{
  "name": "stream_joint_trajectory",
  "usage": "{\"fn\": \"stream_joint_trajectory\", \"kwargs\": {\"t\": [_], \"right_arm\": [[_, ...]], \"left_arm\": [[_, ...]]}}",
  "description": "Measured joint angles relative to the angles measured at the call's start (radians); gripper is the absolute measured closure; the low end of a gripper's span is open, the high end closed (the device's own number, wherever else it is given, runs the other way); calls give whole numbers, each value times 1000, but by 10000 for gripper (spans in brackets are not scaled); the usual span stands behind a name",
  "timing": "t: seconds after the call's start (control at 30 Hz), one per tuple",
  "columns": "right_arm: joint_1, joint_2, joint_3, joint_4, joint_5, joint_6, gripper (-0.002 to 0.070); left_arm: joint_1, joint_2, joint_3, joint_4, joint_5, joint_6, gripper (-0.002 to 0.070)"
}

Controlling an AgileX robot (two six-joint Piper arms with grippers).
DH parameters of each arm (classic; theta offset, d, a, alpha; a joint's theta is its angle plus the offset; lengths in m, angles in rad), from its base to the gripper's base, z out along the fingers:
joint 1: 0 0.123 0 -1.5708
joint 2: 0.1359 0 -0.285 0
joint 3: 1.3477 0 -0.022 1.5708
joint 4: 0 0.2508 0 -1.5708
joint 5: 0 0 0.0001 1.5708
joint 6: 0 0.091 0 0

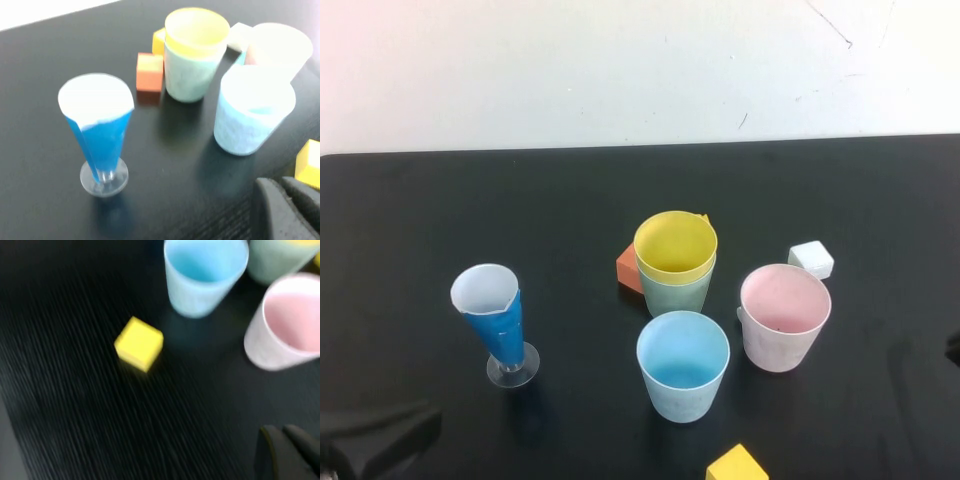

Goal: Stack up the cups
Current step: Pick up the pink cup

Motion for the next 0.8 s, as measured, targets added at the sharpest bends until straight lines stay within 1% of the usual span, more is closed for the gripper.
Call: {"fn": "stream_joint_trajectory", "kwargs": {"t": [0.07,0.17,0.23,0.3,0.33,0.4,0.53,0.57,0.6,0.67,0.73,0.8], "right_arm": [[66,65,-48,-108,0,83,679],[126,162,-131,-243,-6,200,679],[146,230,-182,-298,-28,241,676],[157,288,-233,-314,-41,249,644],[161,318,-261,-314,-45,251,611],[165,372,-312,-314,-47,264,519],[165,493,-379,-314,-54,323,251],[165,525,-393,-314,-57,333,195],[165,549,-403,-314,-57,340,157],[165,607,-427,-307,-57,359,125],[165,657,-453,-305,-59,372,126],[165,709,-475,-305,-63,379,143]], "left_arm": [[0,-16,24,0,0,-15,673],[0,-19,44,0,0,-19,673],[0,-19,49,0,2,-19,673],[0,-19,49,0,2,-19,673],[0,-19,49,0,2,-19,673],[0,-19,49,0,2,-19,673],[0,-19,49,2,6,-19,673],[0,-19,49,6,8,-19,673],[0,-19,49,10,10,-19,673],[0,-19,49,21,12,-19,673],[0,-19,49,33,14,-19,673],[0,-19,49,43,16,-19,673]]}}
